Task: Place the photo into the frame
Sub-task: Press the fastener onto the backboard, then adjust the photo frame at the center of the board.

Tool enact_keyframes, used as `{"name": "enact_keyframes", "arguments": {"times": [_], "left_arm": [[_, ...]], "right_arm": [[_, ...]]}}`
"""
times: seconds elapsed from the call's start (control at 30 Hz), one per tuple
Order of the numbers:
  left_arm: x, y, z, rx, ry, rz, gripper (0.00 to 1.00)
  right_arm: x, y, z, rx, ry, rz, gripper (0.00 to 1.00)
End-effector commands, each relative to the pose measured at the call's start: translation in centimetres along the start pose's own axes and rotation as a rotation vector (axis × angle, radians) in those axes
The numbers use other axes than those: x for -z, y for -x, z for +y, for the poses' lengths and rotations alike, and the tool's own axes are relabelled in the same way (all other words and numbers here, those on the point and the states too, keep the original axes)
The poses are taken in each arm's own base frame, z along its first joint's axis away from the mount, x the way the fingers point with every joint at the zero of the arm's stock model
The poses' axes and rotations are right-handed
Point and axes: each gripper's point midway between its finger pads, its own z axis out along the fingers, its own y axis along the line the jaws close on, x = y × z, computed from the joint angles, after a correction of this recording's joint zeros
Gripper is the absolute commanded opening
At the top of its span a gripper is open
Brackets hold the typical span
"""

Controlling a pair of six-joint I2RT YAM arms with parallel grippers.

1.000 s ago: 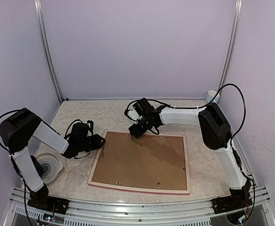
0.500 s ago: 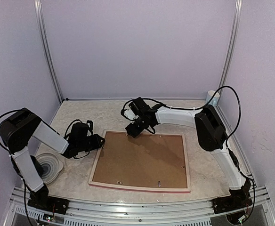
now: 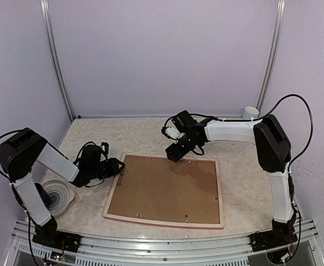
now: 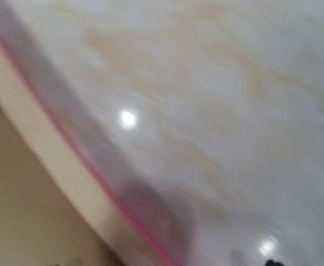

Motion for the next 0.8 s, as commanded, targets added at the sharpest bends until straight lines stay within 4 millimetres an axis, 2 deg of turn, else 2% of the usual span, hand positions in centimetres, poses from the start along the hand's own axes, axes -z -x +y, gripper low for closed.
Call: {"name": "enact_keyframes", "arguments": {"times": [0.0, 0.17, 0.2, 0.33, 0.53, 0.67, 0.77], "left_arm": [[1.3, -3.5, 2.8, 0.035, 0.068, 0.114, 0.43], [2.1, -2.3, 2.4, 0.025, 0.061, 0.065, 0.55], [2.2, -2.1, 2.4, 0.025, 0.063, 0.060, 0.57], [2.2, -2.1, 2.8, 0.033, 0.070, 0.066, 0.61], [2.0, -2.4, 3.1, 0.039, 0.073, 0.082, 0.65], [2.0, -2.6, 2.8, 0.039, 0.059, 0.093, 0.70], [2.2, -2.6, 2.6, 0.041, 0.055, 0.098, 0.75]], "right_arm": [[3.6, -0.6, -2.2, -0.107, -0.001, -0.044, 0.80], [6.2, -3.5, -3.3, -0.207, 0.007, -0.051, 0.81], [6.6, -4.7, -3.4, -0.228, 0.004, -0.040, 0.82], [9.4, -7.2, -3.9, -0.319, -0.003, -0.061, 0.86], [13.3, -10.4, -3.5, -0.426, -0.004, -0.092, 0.98], [14.4, -12.7, -3.7, -0.505, 0.000, -0.091, 0.99], [14.6, -14.3, -3.7, -0.561, 0.025, -0.093, 0.99]]}}
